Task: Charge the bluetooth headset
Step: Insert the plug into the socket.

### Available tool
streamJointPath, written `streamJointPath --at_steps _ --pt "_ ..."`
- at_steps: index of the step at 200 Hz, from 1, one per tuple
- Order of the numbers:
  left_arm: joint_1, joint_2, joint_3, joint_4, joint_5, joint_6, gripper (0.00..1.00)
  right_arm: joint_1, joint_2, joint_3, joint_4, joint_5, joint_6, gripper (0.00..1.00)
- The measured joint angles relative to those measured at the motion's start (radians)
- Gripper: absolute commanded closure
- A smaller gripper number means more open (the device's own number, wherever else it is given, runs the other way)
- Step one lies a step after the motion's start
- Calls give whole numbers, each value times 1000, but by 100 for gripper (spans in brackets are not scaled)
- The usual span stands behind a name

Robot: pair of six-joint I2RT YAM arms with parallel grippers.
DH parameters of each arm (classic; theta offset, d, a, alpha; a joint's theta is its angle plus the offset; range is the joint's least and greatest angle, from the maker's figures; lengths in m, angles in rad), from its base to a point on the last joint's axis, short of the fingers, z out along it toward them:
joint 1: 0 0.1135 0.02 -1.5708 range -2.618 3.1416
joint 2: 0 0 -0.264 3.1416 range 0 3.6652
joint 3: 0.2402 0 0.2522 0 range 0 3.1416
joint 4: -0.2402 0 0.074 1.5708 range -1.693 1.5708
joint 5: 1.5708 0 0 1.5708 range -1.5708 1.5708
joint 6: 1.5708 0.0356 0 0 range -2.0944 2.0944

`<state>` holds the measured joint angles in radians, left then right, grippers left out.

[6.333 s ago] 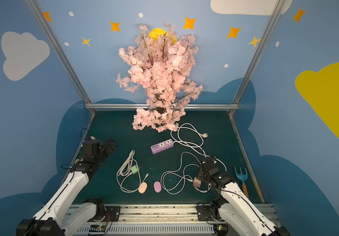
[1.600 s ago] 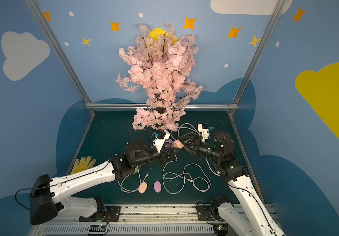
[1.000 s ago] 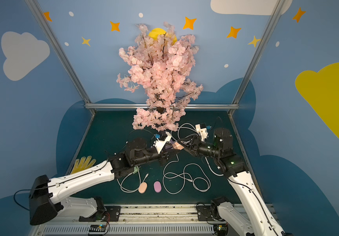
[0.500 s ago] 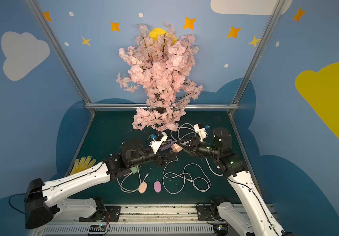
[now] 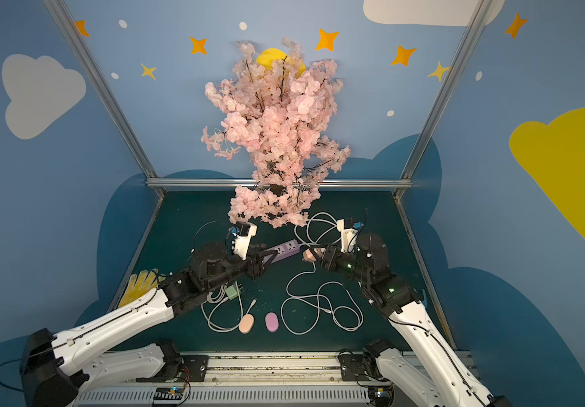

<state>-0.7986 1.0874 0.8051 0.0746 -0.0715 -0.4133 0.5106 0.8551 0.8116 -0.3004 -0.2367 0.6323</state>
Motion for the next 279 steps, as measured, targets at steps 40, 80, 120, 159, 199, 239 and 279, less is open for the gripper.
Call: streamJointPath --at_steps 40,80,120,159,199,239,279 --pt "76 4 -69 -44 -36 -124 49 105 111 -94 145 211 -172 100" --pt "127 106 -46 -43 -35 -204 55 136 319 -72 280 282 -286 100" --pt "178 222 -38 -27 -9 -277 63 140 528 73 330 271 -334 100" --pt "212 293 -38 5 16 -330 65 141 688 152 386 261 -354 100" --pt "228 364 0 13 49 -354 66 142 764 215 370 265 -353 100" --pt "233 422 29 33 86 -371 68 158 764 222 380 217 -344 100" --pt "238 493 51 53 130 -383 69 196 832 240 403 192 -351 100"
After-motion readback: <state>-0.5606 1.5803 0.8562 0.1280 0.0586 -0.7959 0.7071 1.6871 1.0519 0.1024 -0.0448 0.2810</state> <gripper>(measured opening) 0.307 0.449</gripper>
